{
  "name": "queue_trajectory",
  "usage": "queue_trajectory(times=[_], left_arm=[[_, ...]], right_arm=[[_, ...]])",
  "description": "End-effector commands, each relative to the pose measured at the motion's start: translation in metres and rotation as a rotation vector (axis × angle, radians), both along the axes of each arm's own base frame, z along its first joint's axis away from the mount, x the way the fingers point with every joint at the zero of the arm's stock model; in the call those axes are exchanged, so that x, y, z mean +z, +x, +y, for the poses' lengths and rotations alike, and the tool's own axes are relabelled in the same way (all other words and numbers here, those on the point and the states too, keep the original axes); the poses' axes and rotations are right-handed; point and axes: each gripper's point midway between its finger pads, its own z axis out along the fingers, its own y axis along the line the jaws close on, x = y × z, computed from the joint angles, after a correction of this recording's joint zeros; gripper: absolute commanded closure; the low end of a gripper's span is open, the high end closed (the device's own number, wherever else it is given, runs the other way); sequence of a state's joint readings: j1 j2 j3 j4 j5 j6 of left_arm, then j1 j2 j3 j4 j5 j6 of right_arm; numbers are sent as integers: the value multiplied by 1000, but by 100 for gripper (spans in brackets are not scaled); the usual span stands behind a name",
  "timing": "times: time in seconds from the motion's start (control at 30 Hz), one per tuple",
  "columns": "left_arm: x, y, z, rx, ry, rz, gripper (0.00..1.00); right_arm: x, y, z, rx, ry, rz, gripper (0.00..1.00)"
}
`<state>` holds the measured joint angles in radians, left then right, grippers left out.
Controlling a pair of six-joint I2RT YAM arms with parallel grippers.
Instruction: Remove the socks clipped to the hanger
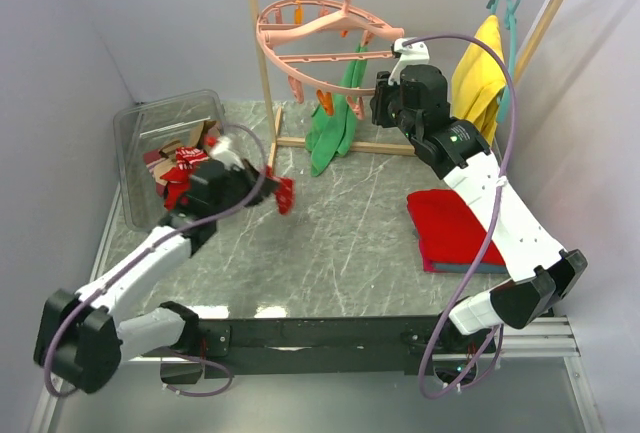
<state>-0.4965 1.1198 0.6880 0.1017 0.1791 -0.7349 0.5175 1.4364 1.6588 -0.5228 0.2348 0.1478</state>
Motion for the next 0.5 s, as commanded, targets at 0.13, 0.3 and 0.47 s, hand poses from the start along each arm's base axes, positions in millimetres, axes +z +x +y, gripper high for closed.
queue_trajectory(times=[0.13, 0.3, 0.47], left_arm=[[121, 65, 121, 249, 24, -194, 98], [153, 103, 184, 322, -52, -224, 96], [126, 149, 236, 402, -146, -151, 96]], right_arm=[[16, -7, -1, 9, 23, -52, 100], [15, -7, 0, 13, 26, -54, 100], [13, -5, 2, 18, 25, -43, 100]])
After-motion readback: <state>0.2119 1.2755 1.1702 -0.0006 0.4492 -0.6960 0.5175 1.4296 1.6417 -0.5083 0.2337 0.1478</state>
